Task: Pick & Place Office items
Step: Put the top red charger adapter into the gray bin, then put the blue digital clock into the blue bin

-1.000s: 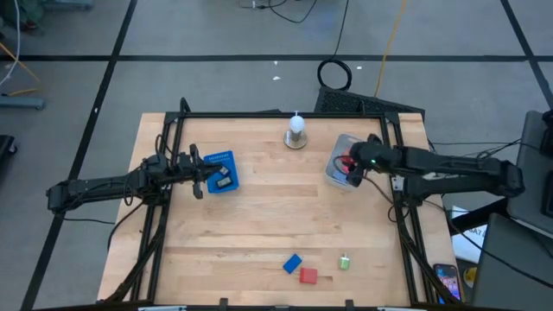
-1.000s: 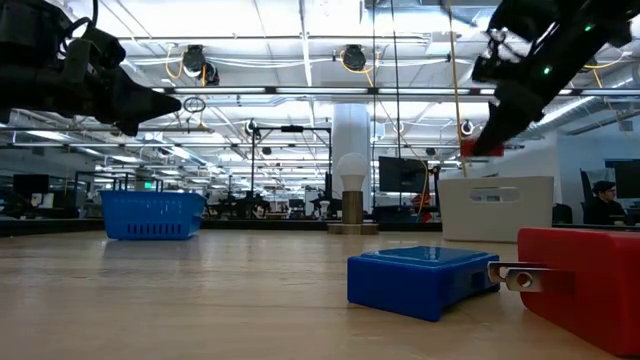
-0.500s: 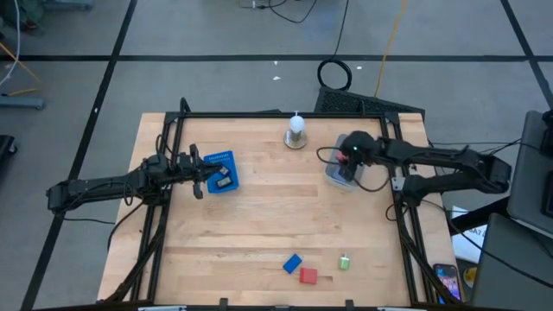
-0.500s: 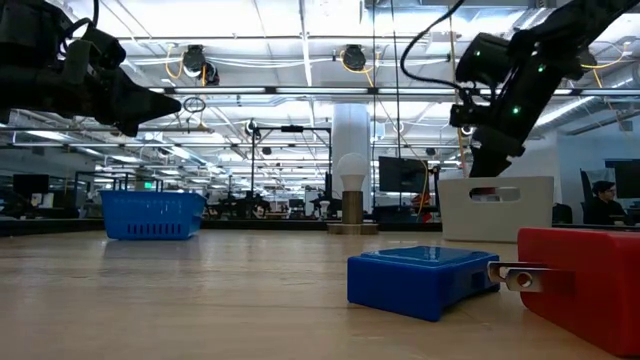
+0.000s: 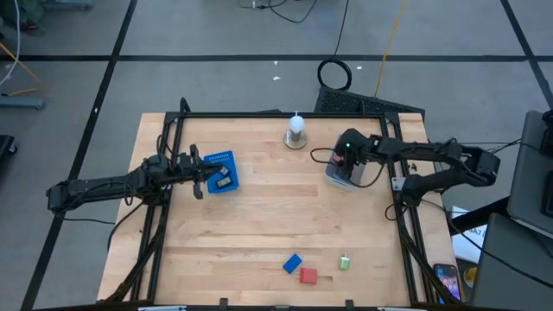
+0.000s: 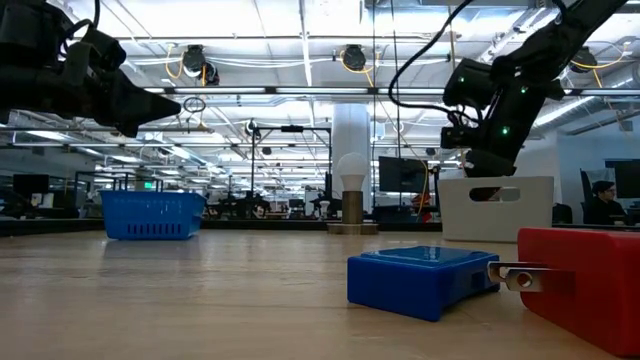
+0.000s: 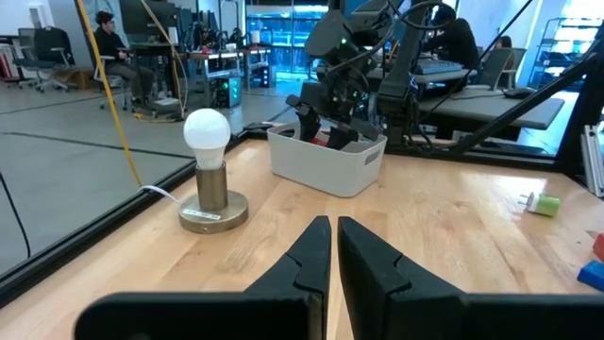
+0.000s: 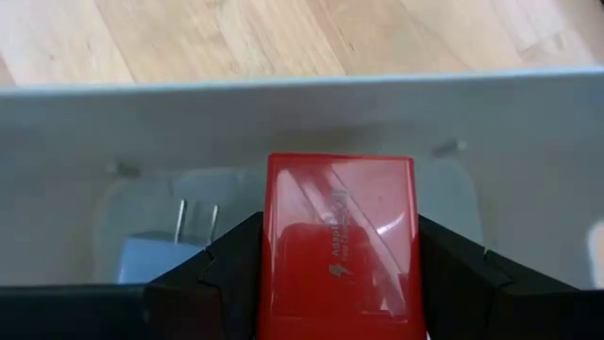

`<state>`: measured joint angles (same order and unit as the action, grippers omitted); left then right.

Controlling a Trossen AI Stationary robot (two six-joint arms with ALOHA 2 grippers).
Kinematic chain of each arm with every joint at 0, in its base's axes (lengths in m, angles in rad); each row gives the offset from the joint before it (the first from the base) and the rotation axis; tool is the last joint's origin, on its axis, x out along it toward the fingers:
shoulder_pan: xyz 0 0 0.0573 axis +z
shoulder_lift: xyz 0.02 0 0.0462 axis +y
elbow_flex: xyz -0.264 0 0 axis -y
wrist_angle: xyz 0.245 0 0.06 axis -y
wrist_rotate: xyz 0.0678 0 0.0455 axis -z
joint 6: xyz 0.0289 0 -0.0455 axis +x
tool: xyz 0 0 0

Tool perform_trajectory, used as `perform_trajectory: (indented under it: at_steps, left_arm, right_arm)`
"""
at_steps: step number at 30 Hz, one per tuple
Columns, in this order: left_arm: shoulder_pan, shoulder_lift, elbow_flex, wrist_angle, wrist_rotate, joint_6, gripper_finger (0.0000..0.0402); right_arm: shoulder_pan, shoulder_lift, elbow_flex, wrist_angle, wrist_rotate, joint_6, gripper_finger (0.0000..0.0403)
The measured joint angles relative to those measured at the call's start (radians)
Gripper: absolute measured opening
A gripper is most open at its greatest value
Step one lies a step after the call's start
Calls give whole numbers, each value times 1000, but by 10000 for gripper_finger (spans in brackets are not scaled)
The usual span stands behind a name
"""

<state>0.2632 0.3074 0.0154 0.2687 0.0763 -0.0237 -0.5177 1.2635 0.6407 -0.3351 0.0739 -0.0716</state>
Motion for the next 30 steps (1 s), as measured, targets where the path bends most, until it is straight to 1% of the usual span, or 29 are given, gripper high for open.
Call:
perform_trajectory:
  at_steps: [8,17,21,23,26,30]
  left_arm:
    - [0,0,0,-5,0,2,24]
    - [0,0,0,-4,0,1,24]
    - [0,0,0,-4,0,1,24]
    - [0,0,0,-4,0,-1,24]
    - [0,0,0,-4,0,-4,24]
    - [0,0,0,-3,0,3,24]
  right_arm:
    - [-8,58,1,22,-1,-48,206]
    - [-8,61,1,21,3,-27,265]
    - [-7,47,1,15,3,-24,276]
    - [-4,21,1,9,2,-24,275]
    - [1,-51,1,0,2,-23,270]
    - [3,-212,1,-14,0,-26,262]
